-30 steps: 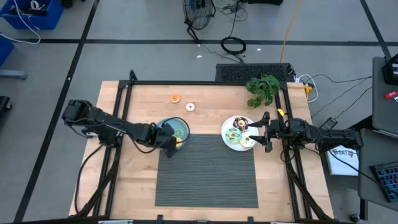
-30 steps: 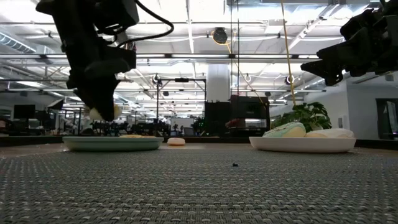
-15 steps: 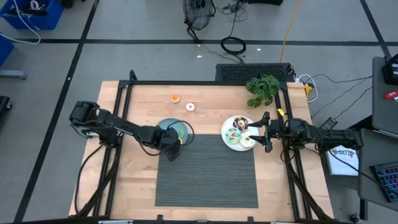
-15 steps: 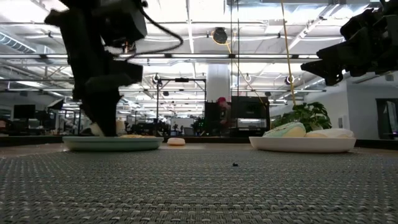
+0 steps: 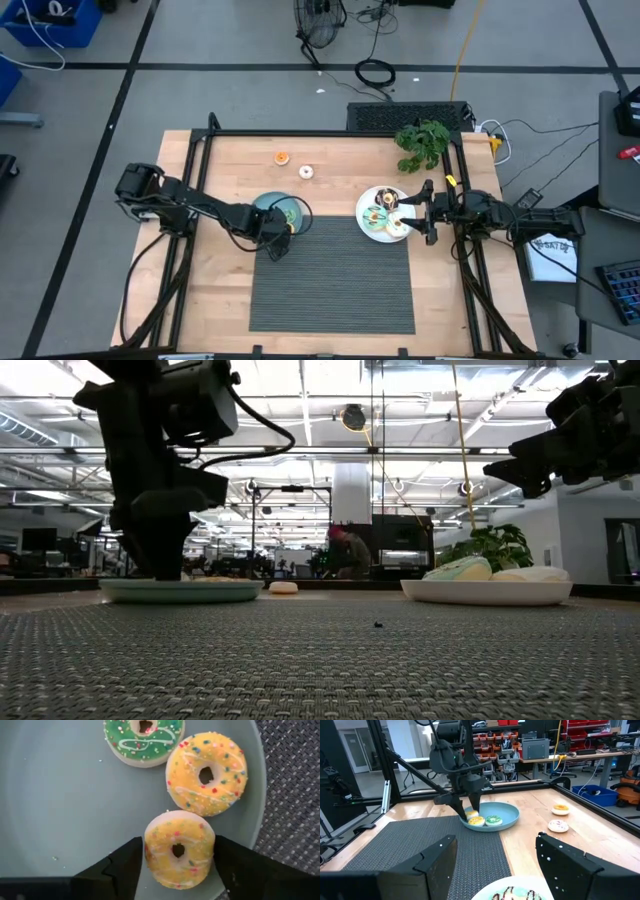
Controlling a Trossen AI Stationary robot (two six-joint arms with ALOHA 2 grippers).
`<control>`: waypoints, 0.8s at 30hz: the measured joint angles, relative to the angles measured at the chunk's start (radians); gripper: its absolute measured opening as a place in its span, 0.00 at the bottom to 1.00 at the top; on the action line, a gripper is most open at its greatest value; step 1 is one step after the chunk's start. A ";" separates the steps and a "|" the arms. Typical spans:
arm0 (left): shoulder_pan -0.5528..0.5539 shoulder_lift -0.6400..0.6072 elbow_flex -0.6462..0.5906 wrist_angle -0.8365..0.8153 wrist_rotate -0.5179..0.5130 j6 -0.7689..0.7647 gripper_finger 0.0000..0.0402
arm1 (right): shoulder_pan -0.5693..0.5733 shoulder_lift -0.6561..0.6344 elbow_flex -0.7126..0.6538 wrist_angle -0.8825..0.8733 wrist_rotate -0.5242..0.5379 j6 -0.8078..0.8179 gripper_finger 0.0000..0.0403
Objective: Pick & Place donuts
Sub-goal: Put the small yellow donut on the blue plate
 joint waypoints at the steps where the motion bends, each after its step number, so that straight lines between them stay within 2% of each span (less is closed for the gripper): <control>1: 0.000 -0.001 0.000 0.000 0.005 0.001 0.62 | 0.000 0.000 0.000 0.001 0.000 0.000 0.62; 11: 0.001 -0.001 0.000 -0.004 0.013 0.038 0.75 | 0.000 0.000 0.000 0.000 0.000 0.000 0.62; 24: 0.001 -0.002 0.000 -0.011 0.066 0.040 0.76 | 0.000 0.000 0.000 0.000 0.000 0.000 0.62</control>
